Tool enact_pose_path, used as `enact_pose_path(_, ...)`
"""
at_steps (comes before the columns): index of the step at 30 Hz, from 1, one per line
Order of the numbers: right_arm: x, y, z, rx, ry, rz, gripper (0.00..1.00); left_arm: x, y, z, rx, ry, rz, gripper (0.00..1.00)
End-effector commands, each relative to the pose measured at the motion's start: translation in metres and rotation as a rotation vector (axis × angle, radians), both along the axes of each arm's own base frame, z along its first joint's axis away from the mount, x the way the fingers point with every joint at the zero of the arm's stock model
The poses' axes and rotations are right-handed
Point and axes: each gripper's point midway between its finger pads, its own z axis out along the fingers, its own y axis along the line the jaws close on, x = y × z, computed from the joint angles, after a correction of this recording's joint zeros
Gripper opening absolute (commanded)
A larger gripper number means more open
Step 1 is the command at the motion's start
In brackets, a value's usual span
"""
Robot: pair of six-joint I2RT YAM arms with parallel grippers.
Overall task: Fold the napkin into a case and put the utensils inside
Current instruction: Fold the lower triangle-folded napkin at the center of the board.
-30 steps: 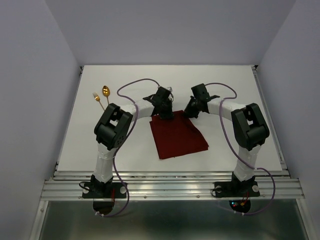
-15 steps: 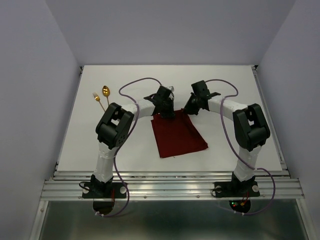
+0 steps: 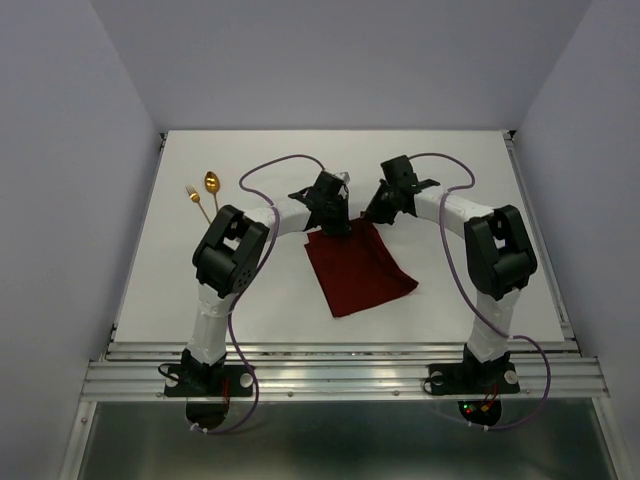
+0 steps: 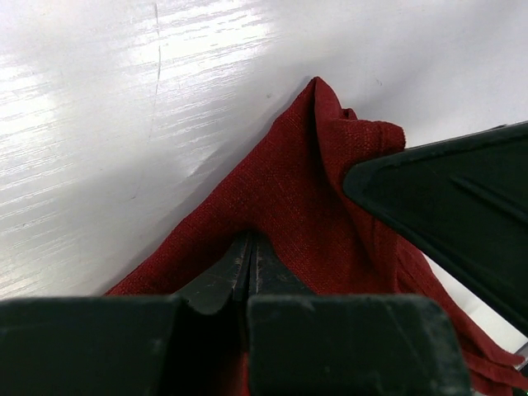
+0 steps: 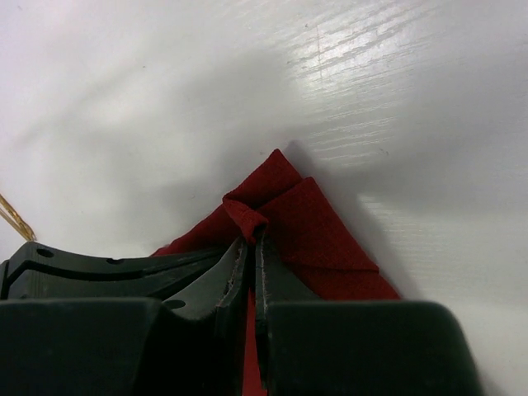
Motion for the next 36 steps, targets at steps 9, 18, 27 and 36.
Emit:
enact_pose_path(9,0.016,0.008,-0.002,0.009,-0.013,-0.019,0.01,-0.012,0.008,-0.028,0.07,0.056,-0.035,0.0)
enact_pose_path(18,0.017,0.014,-0.006,0.01,-0.006,-0.013,0.01,-0.011,0.007,-0.029,0.069,0.055,-0.041,0.0)
enact_pose_path(27,0.018,0.02,-0.003,0.021,-0.01,-0.003,0.01,-0.011,0.005,-0.031,0.067,0.059,-0.049,0.0)
enact_pose_path(36,0.015,0.019,-0.016,0.008,0.013,0.006,0.01,-0.009,0.006,-0.029,0.073,0.053,-0.05,0.0)
